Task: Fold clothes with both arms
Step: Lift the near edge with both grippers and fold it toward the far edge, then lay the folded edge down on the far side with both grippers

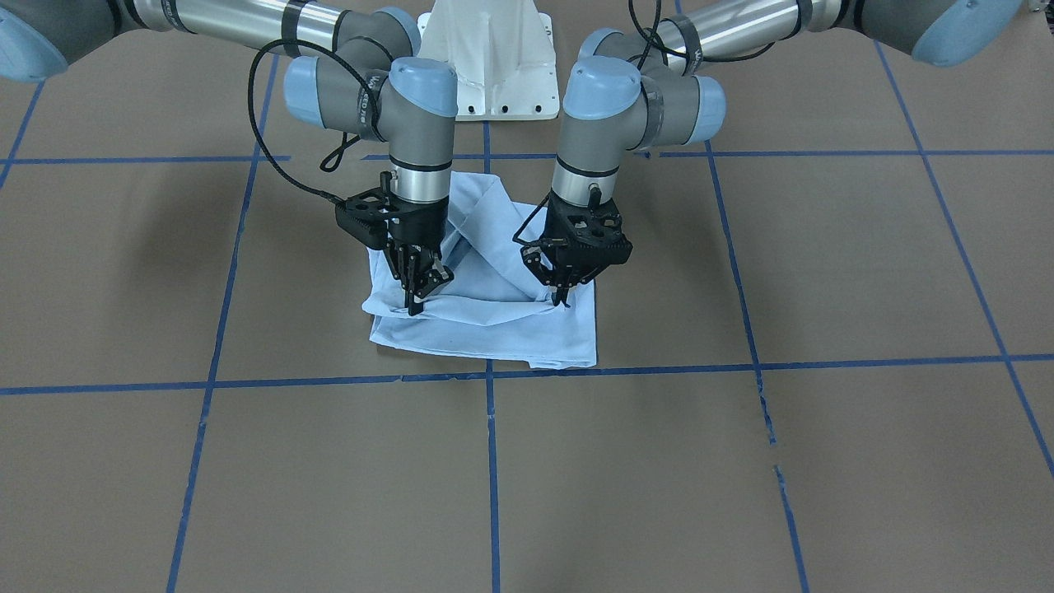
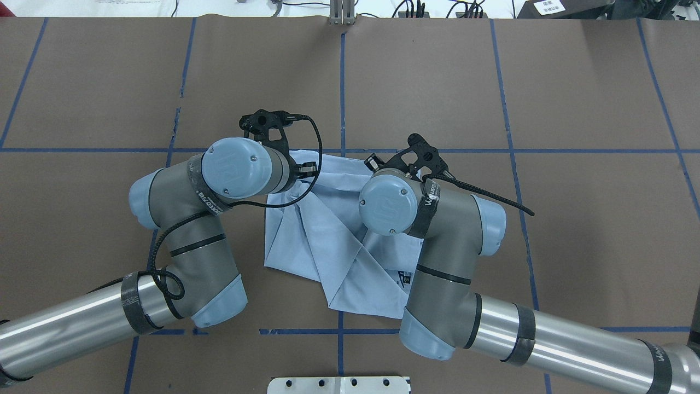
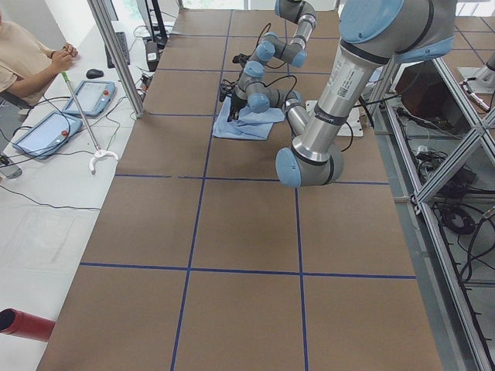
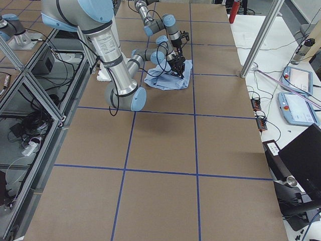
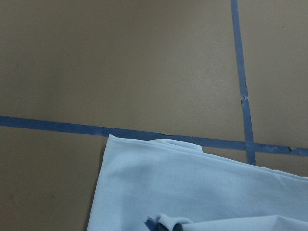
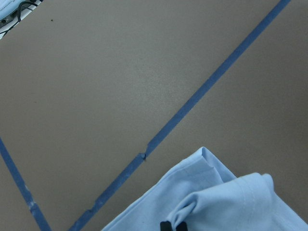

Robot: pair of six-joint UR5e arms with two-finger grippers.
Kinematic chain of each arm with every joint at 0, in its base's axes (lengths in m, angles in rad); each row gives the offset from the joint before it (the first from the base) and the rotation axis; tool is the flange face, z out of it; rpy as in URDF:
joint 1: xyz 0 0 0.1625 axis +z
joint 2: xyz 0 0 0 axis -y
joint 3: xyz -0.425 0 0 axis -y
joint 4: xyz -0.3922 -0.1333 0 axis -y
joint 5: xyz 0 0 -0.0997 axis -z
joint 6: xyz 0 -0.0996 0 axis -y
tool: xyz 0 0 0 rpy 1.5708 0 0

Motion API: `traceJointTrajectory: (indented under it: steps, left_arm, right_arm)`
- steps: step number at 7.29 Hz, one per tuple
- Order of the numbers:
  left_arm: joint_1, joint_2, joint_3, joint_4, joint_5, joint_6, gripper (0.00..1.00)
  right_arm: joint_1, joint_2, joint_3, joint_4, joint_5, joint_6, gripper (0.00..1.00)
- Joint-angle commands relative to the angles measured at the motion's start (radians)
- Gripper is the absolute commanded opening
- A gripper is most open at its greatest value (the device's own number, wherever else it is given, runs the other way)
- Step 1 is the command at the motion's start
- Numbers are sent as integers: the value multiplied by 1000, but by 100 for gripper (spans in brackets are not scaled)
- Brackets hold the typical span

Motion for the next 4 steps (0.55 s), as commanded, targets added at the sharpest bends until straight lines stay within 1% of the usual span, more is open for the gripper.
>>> traceJointTrajectory:
  steps: [1,2,3,4]
  left_arm:
    - [-16,-2,27,-1,2,30,0]
    - [-18,0,42,-2,2,32,0]
    - [-18,1,44,-17,2,34,2]
    - [-20,8,41,-42,0,108,99]
  right_arm:
    - [14,2,-11,5,1,-32,0]
    - [15,3,-24,7,1,-45,0]
    - [20,3,-27,5,1,-143,82]
    - [29,15,-25,5,4,-217,100]
